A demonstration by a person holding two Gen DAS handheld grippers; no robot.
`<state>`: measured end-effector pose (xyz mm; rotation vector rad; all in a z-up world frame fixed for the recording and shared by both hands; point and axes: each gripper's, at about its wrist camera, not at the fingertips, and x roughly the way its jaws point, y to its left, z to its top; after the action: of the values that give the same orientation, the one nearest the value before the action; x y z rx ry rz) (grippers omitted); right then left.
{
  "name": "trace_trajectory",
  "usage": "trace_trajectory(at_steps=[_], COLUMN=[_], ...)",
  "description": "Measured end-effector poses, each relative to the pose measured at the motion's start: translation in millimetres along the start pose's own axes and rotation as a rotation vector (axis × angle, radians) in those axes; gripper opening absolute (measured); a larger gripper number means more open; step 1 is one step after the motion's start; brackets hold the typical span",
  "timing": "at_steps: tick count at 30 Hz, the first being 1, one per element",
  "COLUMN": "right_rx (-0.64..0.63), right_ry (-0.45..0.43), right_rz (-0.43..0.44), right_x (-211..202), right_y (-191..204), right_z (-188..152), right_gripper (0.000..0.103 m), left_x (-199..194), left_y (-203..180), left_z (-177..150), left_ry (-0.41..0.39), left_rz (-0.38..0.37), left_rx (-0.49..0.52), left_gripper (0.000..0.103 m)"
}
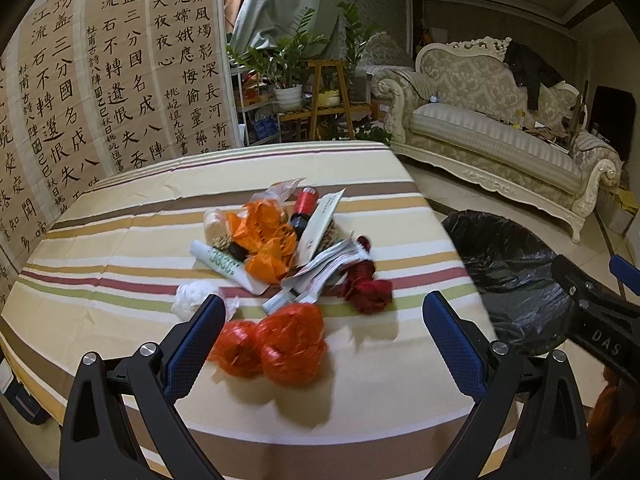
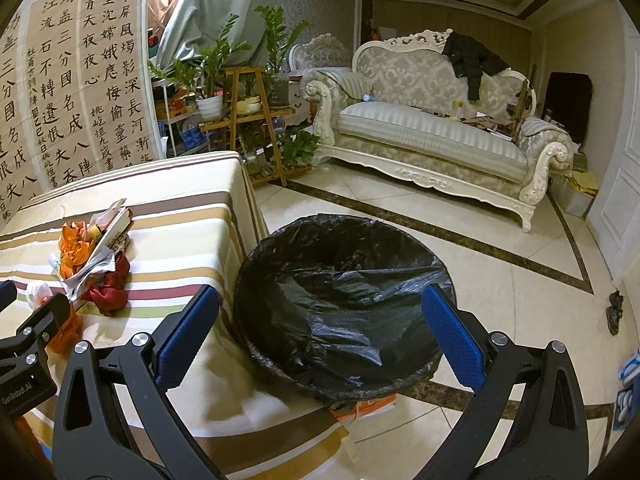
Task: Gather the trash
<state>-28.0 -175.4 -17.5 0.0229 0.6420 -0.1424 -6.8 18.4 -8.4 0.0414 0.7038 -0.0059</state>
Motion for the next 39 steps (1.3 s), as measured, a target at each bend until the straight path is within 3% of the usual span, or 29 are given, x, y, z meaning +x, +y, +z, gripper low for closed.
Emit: trace_trajectory(at_steps=[3, 7, 21, 28, 39], right_rx=[-0.005, -0.017, -0.079, -0.084, -0.046], right_ry=[0.004, 0.031, 0.058, 0.054, 0.065], right_rz=[0.012, 0.036, 0.095, 0.097, 0.103], right_x=[-1, 2, 6, 4, 6], right_y=[6, 14, 50, 55, 38], right_z=[2, 8, 12, 13, 11], right_gripper=[0.097, 0.085, 0.083, 0.083, 0.083], left_x=[-1, -7, -4, -8, 19], left_y=[11, 33, 74, 63, 40], left_z=[-3, -5, -15, -11, -12], left_ry=[0.01, 0.008, 0.051, 0.031, 0.09], left_rz=[0.003, 0.027, 0.054, 0.02, 0.006], left_rx=[-0.007, -0.024, -0.09, -0.085, -0.072], left_gripper=[0.096, 0.096, 0.096, 0.096, 0.096])
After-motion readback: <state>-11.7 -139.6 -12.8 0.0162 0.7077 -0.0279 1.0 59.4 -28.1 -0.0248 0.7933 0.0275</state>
